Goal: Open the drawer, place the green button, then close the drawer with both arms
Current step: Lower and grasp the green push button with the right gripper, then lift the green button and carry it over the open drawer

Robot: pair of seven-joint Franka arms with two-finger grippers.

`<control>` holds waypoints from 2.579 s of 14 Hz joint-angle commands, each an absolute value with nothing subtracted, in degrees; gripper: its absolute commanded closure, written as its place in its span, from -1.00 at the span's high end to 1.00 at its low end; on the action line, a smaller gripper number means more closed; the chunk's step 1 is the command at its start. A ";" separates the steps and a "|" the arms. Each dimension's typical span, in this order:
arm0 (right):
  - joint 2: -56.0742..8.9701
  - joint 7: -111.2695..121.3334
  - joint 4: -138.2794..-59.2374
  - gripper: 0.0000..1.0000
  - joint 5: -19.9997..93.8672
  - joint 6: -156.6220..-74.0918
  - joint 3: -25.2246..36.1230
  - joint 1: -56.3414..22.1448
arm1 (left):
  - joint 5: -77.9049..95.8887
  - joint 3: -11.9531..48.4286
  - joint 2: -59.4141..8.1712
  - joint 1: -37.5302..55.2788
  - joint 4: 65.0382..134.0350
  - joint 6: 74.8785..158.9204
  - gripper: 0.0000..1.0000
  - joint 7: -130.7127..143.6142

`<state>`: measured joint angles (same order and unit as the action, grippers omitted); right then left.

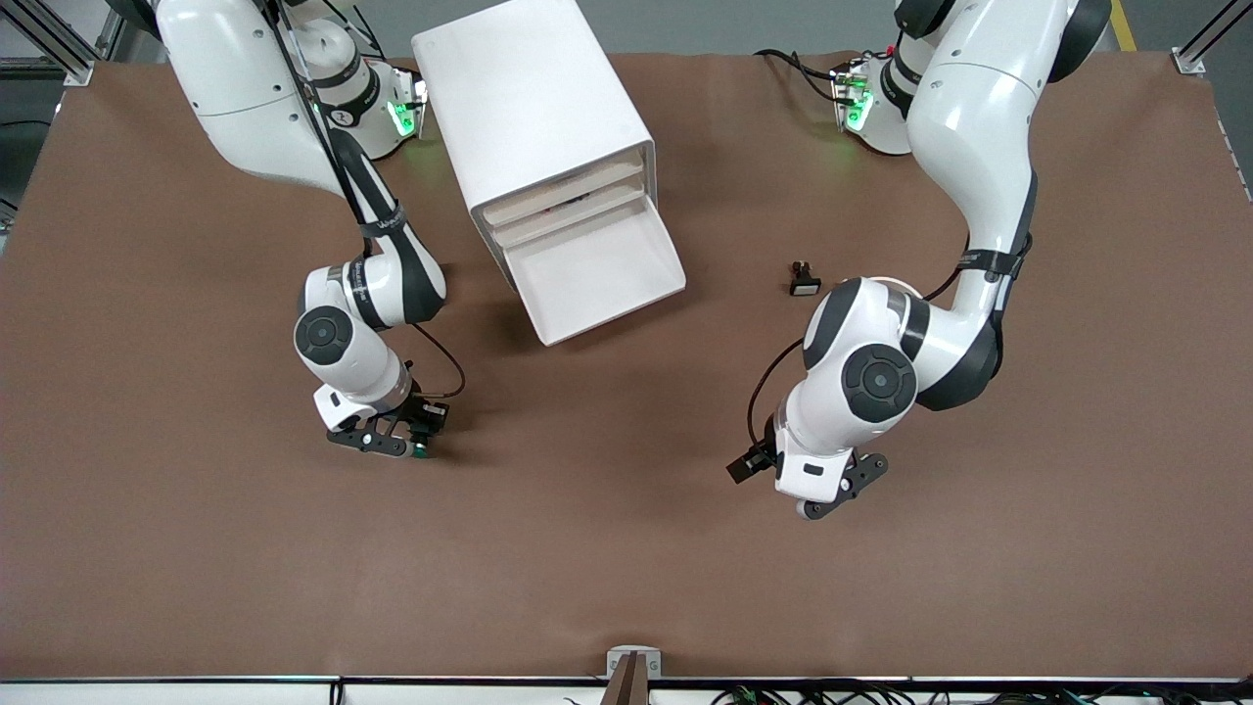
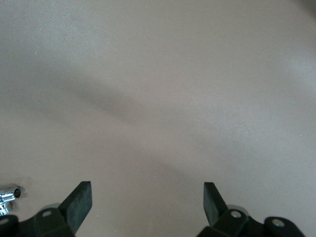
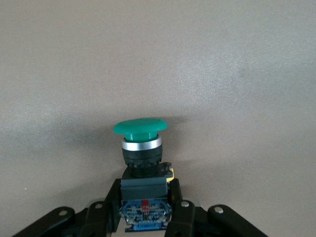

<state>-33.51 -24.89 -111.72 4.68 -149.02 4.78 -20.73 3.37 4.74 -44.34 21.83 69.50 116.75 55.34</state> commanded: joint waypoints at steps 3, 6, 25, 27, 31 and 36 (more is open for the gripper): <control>-32.00 -25.92 -108.29 -0.99 4.83 -140.47 4.57 -19.69 | 2.11 4.39 -43.68 22.24 70.49 117.33 0.99 55.46; -29.71 -27.06 -107.32 -0.99 5.27 -136.51 4.57 -19.60 | 2.11 4.39 -43.68 22.24 70.49 117.25 0.99 55.37; -13.80 -71.96 -106.79 -1.00 5.45 -118.39 4.04 -37.87 | 2.11 4.48 -43.68 22.15 70.49 117.25 0.99 55.11; -13.97 -76.71 -106.79 -1.00 5.45 -118.48 4.04 -39.80 | 2.20 4.48 -43.68 22.15 70.49 117.25 0.99 55.11; -14.41 -85.40 -106.79 -1.00 5.45 -119.70 4.04 -43.50 | 2.11 4.48 -43.59 22.15 70.49 117.33 0.99 55.37; -16.43 -94.46 -107.84 -1.00 5.36 -123.57 4.04 -47.80 | 2.11 4.48 -43.68 22.15 70.49 117.25 0.99 55.02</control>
